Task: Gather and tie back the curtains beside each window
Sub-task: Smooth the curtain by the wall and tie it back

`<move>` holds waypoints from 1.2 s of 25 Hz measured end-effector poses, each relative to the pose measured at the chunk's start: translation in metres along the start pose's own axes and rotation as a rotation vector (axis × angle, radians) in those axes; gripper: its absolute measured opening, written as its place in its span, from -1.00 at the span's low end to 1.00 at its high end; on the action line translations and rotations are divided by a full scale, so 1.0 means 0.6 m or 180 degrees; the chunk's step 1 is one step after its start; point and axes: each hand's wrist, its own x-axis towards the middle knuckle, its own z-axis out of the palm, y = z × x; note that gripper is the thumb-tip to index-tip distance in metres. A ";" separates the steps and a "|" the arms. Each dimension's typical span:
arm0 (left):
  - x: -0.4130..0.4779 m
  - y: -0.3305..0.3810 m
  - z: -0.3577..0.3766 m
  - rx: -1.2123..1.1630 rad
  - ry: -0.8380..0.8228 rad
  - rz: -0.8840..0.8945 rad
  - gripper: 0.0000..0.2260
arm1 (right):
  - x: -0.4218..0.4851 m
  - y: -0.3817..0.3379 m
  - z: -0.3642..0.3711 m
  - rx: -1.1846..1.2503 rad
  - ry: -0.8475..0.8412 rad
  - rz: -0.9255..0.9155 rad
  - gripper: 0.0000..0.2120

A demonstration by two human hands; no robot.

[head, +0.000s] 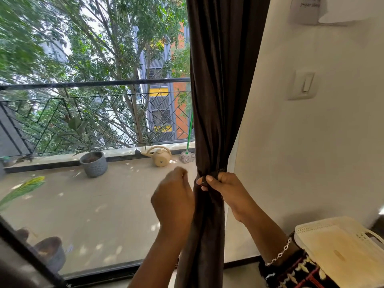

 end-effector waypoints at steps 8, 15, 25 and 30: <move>0.059 0.042 0.019 0.0500 -0.1372 0.0820 -0.72 | -0.015 0.022 0.025 -0.0662 0.0043 -0.0529 -0.70; 0.054 0.025 0.022 0.0256 -0.1487 0.1161 -0.90 | -0.039 0.036 0.018 -0.0894 0.0450 -0.1187 -0.83; 0.036 -0.007 0.035 -0.0576 -0.0936 0.1232 -0.89 | -0.038 0.016 -0.017 -0.2650 0.1462 -0.2763 -0.87; 0.021 -0.018 0.040 -0.1416 -0.0745 0.0697 -0.96 | -0.014 0.003 -0.024 -0.2917 0.1431 -0.3768 -0.85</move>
